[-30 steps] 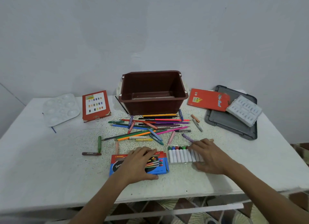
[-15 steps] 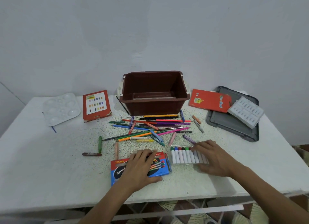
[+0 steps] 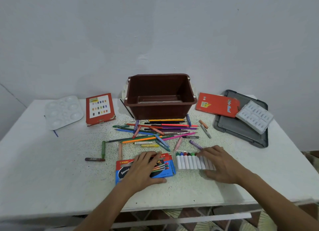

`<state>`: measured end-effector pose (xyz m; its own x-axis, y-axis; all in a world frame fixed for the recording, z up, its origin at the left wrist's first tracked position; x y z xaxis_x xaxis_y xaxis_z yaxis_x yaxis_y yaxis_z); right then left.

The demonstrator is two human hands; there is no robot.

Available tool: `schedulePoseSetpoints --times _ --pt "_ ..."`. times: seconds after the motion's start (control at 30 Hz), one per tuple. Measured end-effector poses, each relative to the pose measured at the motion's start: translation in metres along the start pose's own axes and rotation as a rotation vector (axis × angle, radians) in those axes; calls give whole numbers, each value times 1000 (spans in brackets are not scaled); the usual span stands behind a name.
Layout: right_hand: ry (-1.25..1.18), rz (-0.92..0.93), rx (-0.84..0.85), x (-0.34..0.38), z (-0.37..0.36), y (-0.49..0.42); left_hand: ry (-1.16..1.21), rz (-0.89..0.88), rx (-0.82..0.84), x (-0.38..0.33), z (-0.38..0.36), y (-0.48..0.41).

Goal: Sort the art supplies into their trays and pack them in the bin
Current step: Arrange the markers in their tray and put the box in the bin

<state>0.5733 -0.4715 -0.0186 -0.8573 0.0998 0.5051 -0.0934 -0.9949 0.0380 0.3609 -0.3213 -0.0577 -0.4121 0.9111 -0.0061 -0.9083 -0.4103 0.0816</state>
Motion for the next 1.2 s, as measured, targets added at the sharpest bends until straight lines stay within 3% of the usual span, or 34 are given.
schedulePoseSetpoints --times 0.53,1.2 --pt "-30 116 -49 35 8 4 0 -124 12 9 6 -17" --pt "51 -10 56 16 -14 -1 45 -113 10 10 6 -14"
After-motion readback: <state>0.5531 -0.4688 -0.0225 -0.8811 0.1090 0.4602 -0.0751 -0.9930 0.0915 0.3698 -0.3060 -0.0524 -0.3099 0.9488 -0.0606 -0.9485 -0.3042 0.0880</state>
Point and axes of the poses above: each hand's wrist, its own y-axis away from the middle knuckle, its own z-axis out of the back of the hand, x = y × z, the point moved 8 cm from there along -y, towards the middle knuckle, and after that the axes turned 15 degrees about -y, right-handed, at the moved point
